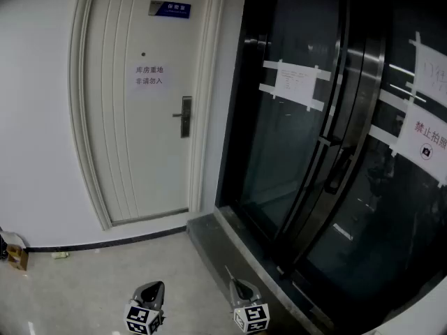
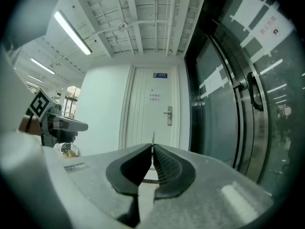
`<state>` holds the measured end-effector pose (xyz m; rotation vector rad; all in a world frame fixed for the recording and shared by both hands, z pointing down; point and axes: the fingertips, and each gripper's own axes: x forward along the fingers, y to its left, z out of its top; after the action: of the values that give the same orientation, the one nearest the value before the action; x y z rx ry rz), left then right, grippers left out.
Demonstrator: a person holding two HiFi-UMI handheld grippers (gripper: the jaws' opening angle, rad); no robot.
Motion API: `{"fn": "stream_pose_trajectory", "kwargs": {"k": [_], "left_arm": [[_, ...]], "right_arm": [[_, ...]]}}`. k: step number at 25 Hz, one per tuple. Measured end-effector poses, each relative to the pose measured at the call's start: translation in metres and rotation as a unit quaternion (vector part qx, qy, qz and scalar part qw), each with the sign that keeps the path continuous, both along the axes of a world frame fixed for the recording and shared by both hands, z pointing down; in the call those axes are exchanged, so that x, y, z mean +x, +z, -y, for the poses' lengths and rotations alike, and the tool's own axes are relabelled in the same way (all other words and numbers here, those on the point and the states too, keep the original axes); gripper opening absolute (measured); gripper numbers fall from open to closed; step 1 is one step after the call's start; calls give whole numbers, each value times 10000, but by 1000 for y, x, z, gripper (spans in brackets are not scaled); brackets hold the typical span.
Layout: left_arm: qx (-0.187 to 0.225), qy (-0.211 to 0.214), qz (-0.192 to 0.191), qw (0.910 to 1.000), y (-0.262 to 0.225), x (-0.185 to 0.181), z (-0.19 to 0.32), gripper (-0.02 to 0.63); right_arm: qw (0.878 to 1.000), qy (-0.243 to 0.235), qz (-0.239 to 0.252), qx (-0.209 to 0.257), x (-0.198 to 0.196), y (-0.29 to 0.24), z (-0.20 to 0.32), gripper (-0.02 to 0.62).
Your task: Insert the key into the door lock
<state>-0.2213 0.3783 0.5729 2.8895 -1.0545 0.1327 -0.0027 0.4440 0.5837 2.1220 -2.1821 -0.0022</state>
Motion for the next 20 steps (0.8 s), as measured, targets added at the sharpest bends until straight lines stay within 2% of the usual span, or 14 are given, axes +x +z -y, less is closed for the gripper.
{"fn": "stream_pose_trajectory", "kwargs": {"k": [10,20], "left_arm": [[7,-126,-21,9999,11,-14,16,2],[40,34,-85,9999,6,-25,19,2]], "right_arm": [[9999,-88,110,-10,-11,-1,10,11],[9999,113,77,88,-21,-8,11,11]]}}
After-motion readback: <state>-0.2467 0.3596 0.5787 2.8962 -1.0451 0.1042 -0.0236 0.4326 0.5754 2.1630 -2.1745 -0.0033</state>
